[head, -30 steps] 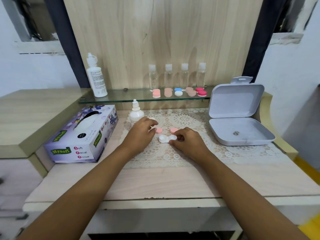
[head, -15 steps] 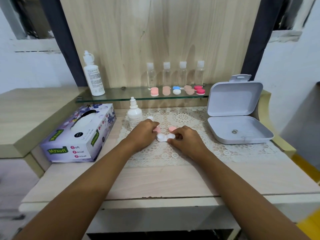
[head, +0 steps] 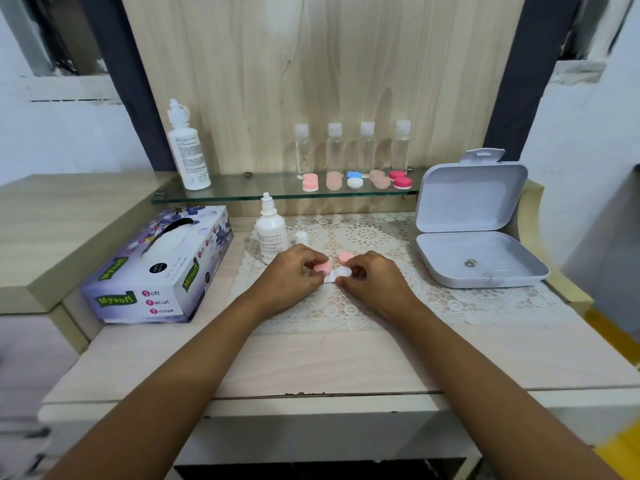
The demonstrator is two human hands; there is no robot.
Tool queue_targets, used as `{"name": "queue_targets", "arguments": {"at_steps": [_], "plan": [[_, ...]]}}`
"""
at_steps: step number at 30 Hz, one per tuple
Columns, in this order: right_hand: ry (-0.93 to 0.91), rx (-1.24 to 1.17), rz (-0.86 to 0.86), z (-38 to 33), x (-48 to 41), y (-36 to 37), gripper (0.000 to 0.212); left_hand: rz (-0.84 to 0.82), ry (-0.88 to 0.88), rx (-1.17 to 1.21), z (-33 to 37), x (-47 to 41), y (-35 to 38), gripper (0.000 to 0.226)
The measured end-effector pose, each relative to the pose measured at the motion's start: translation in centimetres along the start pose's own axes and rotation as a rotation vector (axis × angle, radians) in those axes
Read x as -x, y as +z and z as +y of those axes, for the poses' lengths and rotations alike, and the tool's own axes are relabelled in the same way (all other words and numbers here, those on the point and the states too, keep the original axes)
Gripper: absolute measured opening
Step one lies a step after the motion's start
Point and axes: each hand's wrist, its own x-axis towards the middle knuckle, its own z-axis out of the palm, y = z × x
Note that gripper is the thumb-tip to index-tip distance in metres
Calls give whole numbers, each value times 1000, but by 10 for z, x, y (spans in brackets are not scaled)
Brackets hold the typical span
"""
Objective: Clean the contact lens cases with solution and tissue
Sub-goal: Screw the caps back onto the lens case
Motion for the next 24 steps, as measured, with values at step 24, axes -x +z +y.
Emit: {"name": "queue_targets", "arguments": {"at_steps": [24], "plan": [[-6,8,-2,0,0,0,37,-17,-37,71,-4,6,6,39]]}}
